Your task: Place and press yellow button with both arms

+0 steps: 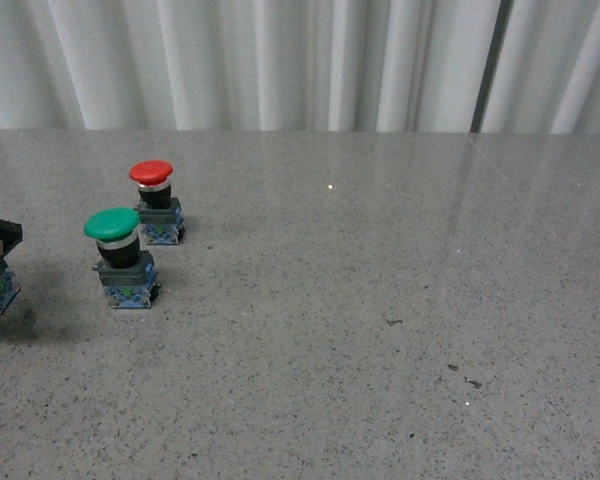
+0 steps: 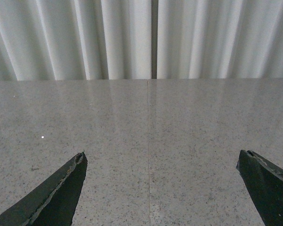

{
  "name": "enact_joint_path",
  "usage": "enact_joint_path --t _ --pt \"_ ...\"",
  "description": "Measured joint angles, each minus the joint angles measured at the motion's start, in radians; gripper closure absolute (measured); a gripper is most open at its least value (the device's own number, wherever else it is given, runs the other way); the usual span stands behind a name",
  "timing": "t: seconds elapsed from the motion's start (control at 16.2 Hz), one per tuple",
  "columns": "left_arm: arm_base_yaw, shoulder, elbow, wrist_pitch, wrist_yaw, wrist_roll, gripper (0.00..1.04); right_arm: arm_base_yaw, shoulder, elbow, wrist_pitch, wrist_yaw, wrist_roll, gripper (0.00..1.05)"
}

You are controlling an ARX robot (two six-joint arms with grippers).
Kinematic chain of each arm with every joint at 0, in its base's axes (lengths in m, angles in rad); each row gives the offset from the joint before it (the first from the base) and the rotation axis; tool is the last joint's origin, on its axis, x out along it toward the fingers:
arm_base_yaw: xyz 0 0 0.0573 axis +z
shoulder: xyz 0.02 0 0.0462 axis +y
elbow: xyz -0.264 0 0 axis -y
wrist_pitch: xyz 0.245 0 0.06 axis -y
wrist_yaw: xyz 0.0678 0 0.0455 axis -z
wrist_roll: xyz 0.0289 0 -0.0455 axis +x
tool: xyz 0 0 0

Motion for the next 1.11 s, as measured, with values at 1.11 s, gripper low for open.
enact_joint_path --t 1.11 --pt "-0.698 0.119 0.375 -0.144 -0.336 -0.317 0.69 0.0 0.0 0.0 0.0 0.0 0.0 0.07"
